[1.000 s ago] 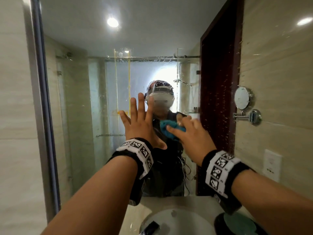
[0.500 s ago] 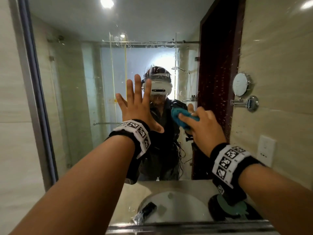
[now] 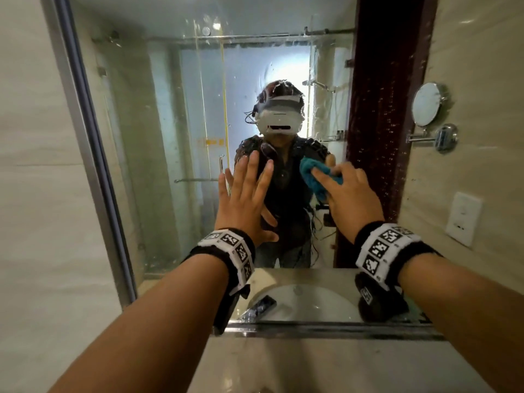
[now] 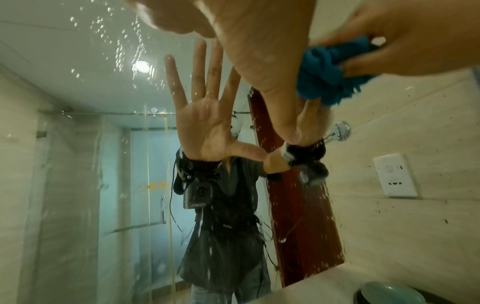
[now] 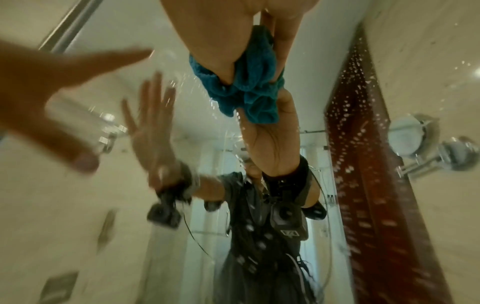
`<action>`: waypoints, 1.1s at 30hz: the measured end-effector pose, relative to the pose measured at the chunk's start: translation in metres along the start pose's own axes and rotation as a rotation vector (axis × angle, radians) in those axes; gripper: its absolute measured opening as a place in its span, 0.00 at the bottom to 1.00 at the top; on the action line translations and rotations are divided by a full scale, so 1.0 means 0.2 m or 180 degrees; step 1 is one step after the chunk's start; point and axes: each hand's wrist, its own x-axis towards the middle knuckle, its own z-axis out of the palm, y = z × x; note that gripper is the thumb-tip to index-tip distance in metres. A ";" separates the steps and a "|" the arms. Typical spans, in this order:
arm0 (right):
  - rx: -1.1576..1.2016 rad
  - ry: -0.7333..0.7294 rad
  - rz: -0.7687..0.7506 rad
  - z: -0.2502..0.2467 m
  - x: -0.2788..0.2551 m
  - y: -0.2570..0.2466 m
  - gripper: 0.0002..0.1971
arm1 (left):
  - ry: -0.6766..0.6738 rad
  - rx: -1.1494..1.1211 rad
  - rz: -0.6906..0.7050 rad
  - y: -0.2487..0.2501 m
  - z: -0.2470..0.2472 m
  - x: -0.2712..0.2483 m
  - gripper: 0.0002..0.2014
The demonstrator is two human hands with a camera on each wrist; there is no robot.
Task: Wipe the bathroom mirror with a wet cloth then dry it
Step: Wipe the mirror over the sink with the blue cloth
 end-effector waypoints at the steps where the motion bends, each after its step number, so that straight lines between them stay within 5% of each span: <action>1: 0.0017 0.0014 0.0111 0.00 0.03 0.00 0.30 | -0.0031 0.0014 -0.0008 0.00 0.03 -0.02 0.70; 6: 0.0177 -0.0049 -0.0191 0.11 -0.08 -0.07 0.29 | -0.0054 0.0147 0.0044 -0.01 0.18 -0.08 0.69; 12: -0.0270 -0.0625 -0.1172 0.36 -0.47 -0.05 0.42 | -0.0061 0.0129 0.0122 0.03 0.35 -0.17 0.68; 15: -0.0326 -0.0780 -0.1240 0.35 -0.53 -0.03 0.42 | -0.0125 -0.0030 0.0043 0.06 0.37 -0.19 0.68; 22: -0.0018 0.0173 -0.0330 0.23 -0.28 -0.04 0.37 | -0.0165 -0.0117 -0.0079 0.09 0.38 -0.19 0.69; 25: -0.0102 0.0367 -0.0324 0.23 -0.26 -0.08 0.36 | -0.0164 -0.0199 -0.0092 0.09 0.41 -0.21 0.69; 33: -0.0206 -0.0599 -0.1049 0.47 -0.68 -0.15 0.37 | -0.0059 -0.0130 -0.0021 0.09 0.56 -0.30 0.72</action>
